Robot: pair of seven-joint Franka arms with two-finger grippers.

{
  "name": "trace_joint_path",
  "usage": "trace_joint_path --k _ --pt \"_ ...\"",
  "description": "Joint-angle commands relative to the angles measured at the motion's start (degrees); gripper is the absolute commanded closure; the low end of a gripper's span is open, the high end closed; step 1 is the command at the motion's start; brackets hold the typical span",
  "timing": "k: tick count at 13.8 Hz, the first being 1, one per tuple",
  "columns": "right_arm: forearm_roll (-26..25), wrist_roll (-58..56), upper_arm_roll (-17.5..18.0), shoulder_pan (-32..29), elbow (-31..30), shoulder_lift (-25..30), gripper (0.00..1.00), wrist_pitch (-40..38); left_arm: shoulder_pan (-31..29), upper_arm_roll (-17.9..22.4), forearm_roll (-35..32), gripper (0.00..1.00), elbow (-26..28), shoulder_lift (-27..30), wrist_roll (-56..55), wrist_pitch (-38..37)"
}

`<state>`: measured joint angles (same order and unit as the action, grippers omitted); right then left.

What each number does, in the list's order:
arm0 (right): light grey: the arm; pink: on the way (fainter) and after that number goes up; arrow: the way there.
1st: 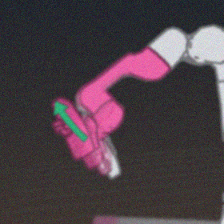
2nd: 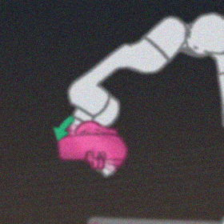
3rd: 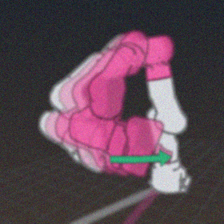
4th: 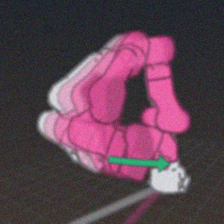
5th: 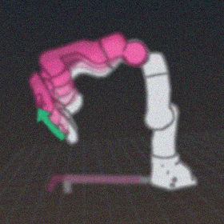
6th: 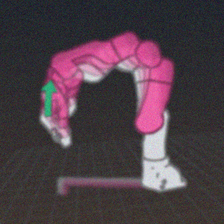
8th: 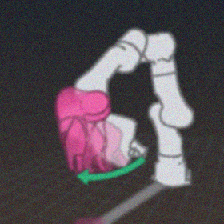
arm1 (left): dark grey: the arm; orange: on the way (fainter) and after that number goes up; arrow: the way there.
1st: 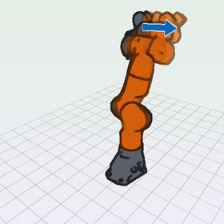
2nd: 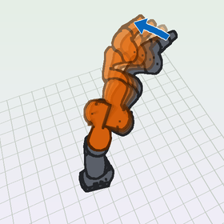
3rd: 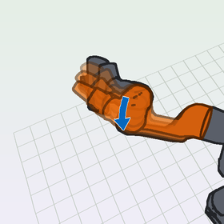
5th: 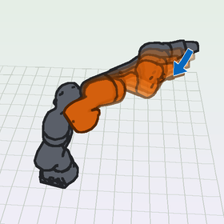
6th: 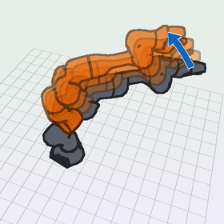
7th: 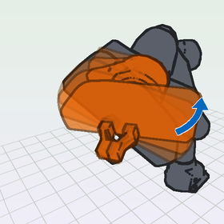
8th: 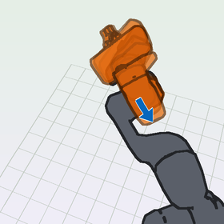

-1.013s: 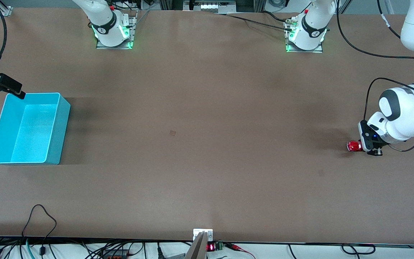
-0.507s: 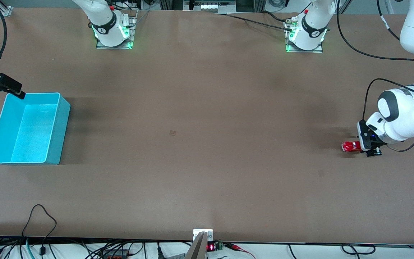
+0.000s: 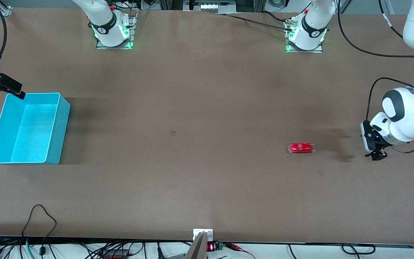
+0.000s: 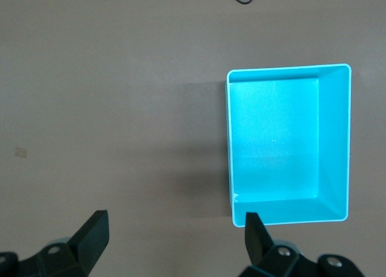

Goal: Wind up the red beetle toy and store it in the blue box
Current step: 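Open the left gripper, releasing the car to roll toward the box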

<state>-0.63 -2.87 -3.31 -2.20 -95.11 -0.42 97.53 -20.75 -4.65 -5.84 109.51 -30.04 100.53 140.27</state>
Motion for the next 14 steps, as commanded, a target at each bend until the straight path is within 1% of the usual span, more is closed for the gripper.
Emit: trace_joint_path --k 1,2,5,6,9,11,14 --pt "0.0 -0.3 0.1 -0.3 0.5 -0.1 0.00 -0.1 -0.4 -0.6 0.1 0.00 0.1 3.4 0.1 -3.8" --pt "0.0 -0.3 0.1 -0.2 0.5 -0.1 0.00 -0.1 -0.3 -0.6 0.1 0.00 -0.3 4.3 -0.3 -5.1" --pt "0.0 -0.3 0.1 -0.3 0.5 -0.1 0.00 -0.1 -0.3 -0.6 0.1 0.00 -3.1 6.1 -3.9 -13.4" --pt "0.0 -0.3 0.1 -0.3 0.5 -0.1 0.00 -0.1 -0.3 -0.6 0.1 0.00 -4.1 6.7 -4.2 -15.1" --pt "0.0 -0.3 0.1 -0.3 0.5 -0.1 0.00 -0.1 0.5 -1.0 0.0 0.00 -8.4 6.9 -4.2 -20.2" --pt "0.0 -0.3 0.1 -0.2 0.5 -0.1 0.00 -0.1 1.2 -1.6 -0.5 0.00 -9.8 6.9 -4.2 -21.7" --pt "0.0 -0.3 0.1 -0.2 0.5 -0.1 0.00 -0.1 1.6 -1.6 -0.6 0.00 -10.1 7.0 -4.2 -22.4"
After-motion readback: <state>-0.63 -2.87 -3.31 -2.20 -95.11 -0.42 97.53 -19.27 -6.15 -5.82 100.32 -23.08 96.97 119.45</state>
